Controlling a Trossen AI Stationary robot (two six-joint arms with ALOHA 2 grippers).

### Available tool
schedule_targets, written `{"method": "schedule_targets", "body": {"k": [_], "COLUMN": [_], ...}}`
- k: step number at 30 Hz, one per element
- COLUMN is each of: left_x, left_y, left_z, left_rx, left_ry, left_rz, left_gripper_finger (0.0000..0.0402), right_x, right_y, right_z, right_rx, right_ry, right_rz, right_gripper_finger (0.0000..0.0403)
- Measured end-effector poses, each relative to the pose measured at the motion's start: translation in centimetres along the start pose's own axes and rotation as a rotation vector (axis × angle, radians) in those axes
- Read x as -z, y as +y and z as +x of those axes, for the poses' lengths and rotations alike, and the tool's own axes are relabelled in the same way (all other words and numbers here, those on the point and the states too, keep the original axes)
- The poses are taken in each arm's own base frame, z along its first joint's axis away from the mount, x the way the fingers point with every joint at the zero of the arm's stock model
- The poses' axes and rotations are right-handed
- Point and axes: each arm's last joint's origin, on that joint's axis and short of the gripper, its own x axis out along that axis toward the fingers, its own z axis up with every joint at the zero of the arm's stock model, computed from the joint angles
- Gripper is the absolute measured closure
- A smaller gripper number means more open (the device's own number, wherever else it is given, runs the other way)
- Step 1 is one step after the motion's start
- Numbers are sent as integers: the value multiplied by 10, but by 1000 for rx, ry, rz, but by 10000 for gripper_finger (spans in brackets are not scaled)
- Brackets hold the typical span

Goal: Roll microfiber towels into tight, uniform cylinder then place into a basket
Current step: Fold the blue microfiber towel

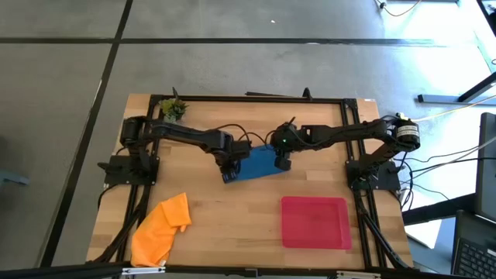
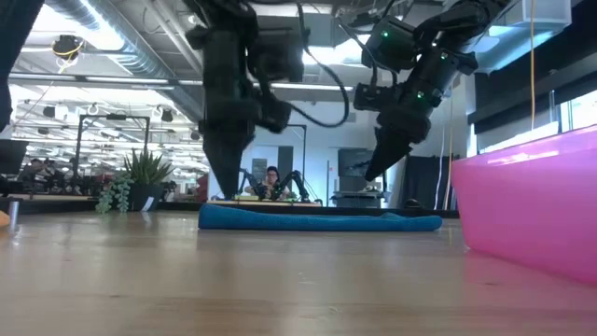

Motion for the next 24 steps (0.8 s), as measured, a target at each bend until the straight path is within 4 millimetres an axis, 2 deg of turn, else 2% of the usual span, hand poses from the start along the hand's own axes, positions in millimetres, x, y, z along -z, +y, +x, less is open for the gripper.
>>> {"method": "schedule_targets", "body": {"k": [3,5,13,24], "left_x": [-1,-2,-5,0], "left_y": [0,0,-3,-15], "left_z": [8,13,37,38], "left_rx": [-7,-11,3,33], "left_ry": [23,32,80,104], "left_rz": [2,1,6,7], "left_gripper_finger": [305,305,305,305], "right_x": [0,0,4,39], "right_y": [4,7,13,14], "right_z": [0,-1,0,20], "right_rx": [-104,-159,-234,-199], "right_ry": [12,24,65,185], "right_rz": [183,233,267,316], "right_gripper_finger": [272,272,272,272]}}
